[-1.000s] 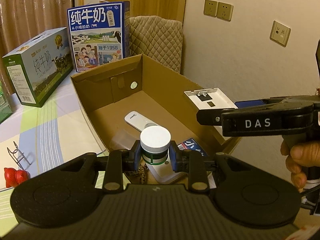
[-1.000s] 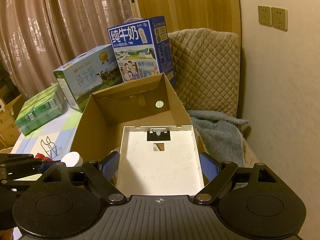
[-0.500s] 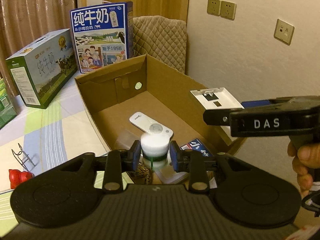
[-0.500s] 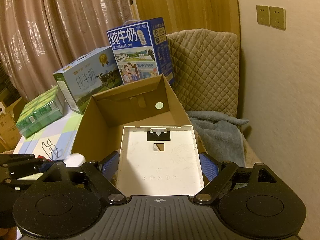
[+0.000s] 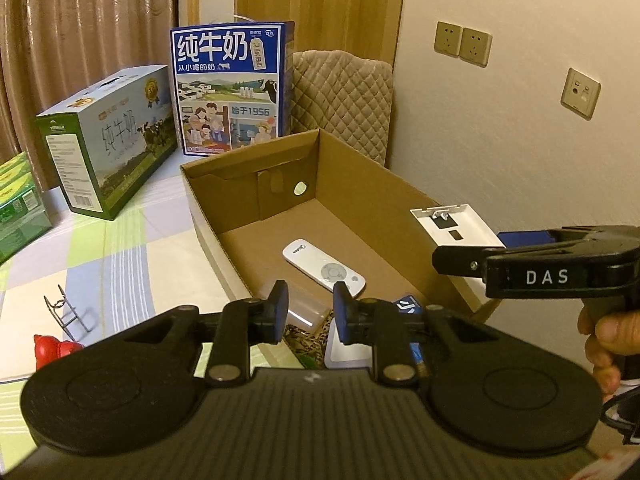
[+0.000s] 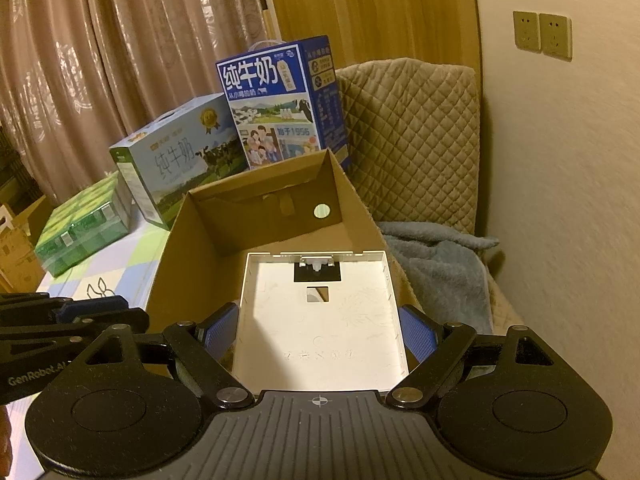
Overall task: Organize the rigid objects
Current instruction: 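Open the left tool to release the jar while the right tool releases the plate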
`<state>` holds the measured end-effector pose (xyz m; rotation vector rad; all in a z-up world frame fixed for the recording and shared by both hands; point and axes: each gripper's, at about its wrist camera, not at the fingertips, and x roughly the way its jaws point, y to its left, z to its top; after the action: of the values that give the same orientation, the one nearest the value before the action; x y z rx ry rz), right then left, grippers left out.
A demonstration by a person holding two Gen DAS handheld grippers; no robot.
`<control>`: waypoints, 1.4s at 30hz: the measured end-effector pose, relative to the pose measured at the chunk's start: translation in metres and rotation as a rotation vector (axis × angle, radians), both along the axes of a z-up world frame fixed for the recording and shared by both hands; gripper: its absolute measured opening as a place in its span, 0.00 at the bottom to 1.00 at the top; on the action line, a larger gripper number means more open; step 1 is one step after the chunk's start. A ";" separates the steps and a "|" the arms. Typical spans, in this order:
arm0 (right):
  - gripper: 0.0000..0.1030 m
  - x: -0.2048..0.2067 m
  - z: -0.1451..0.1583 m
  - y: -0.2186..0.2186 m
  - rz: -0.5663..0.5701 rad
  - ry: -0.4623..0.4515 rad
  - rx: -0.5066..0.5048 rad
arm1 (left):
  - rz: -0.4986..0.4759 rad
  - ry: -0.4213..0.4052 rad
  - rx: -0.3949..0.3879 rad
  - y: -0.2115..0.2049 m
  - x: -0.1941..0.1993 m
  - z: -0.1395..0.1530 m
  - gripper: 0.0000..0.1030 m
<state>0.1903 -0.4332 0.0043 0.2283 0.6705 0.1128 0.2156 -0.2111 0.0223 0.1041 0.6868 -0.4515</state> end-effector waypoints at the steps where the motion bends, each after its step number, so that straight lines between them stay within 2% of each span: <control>1: 0.80 0.000 0.000 0.000 0.000 0.001 0.001 | 0.002 0.000 -0.001 0.000 0.000 0.000 0.19; 42: 0.80 0.009 -0.011 0.002 -0.004 0.016 0.010 | 0.036 0.007 -0.030 0.010 -0.006 0.001 0.19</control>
<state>0.1992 -0.4315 -0.0067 0.2398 0.6858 0.1104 0.2095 -0.2008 0.0233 0.0622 0.6880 -0.4279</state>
